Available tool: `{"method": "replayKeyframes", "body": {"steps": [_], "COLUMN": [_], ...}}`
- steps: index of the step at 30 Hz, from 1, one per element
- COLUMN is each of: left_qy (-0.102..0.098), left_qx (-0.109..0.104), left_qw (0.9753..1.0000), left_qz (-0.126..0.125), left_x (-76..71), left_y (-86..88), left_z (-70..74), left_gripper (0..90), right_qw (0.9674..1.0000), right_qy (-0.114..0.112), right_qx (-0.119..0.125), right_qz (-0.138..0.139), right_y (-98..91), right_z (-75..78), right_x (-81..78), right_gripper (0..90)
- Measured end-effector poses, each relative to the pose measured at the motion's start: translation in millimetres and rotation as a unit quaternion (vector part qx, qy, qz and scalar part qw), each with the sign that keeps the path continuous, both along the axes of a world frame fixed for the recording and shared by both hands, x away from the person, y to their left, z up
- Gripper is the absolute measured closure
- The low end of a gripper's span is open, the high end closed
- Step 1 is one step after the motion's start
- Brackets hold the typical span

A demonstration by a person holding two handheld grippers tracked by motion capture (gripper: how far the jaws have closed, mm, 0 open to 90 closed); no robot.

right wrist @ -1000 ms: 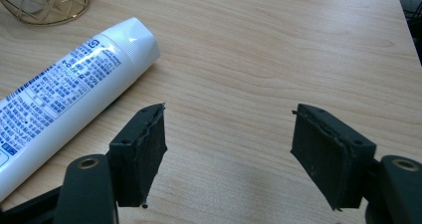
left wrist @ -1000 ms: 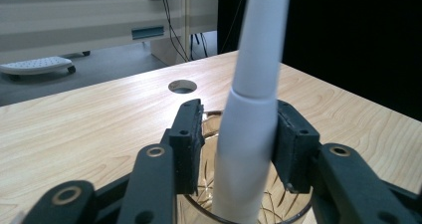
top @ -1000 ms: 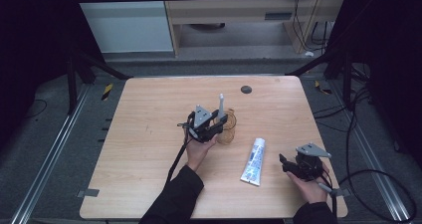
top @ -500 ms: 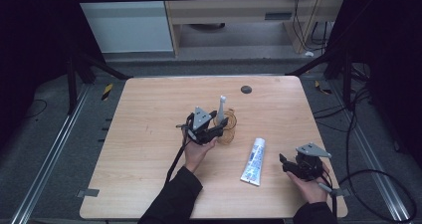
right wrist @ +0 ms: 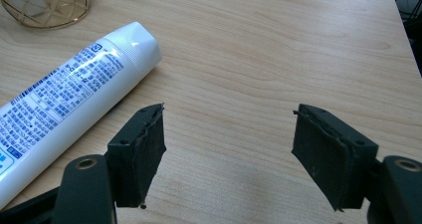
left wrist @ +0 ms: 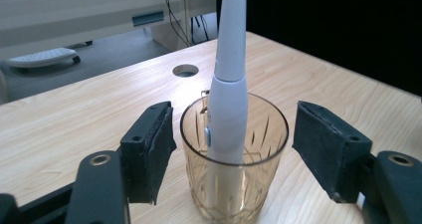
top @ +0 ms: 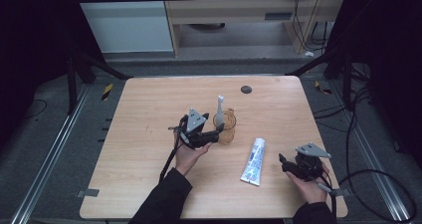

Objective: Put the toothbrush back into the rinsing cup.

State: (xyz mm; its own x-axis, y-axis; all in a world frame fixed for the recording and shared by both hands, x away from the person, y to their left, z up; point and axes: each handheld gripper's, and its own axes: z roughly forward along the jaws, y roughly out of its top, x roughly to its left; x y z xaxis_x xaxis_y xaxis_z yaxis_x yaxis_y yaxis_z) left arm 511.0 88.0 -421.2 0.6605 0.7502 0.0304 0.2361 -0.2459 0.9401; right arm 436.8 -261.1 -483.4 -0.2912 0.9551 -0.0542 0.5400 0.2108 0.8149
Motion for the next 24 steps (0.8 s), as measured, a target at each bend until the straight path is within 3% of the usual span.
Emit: {"method": "replayKeyframes", "body": {"steps": [5,12,15,20,24], "left_qy": [-0.01,-0.008,-0.005,-0.003,0.003], "left_qx": [0.033,0.055,0.057,0.064,0.054], "left_qw": [0.9994,0.9983,0.9983,0.9979,0.9985], "left_qz": [-0.005,-0.013,-0.013,-0.012,0.002], "left_x": [-12.1,-28.2,-31.8,-44.1,-52.7], "left_y": [2.5,16.3,22.0,45.8,69.2], "left_z": [8.3,9.2,9.3,12.6,10.6], "left_gripper": [31.0,30.1,29.9,28.9,28.9], "right_qw": [1.0,1.0,1.0,1.0,1.0], "right_qy": [-0.004,-0.006,-0.005,-0.007,-0.007], "right_qx": [-0.001,-0.001,0.0,0.0,0.001], "right_qz": [-0.002,-0.004,-0.005,-0.004,-0.004], "right_y": [-0.6,0.0,0.5,1.2,3.0], "right_z": [1.5,2.6,2.8,3.0,3.6], "right_x": [-1.1,-2.2,-2.3,-2.8,-3.4], "right_gripper": [28.4,28.5,28.5,28.6,28.6]}}
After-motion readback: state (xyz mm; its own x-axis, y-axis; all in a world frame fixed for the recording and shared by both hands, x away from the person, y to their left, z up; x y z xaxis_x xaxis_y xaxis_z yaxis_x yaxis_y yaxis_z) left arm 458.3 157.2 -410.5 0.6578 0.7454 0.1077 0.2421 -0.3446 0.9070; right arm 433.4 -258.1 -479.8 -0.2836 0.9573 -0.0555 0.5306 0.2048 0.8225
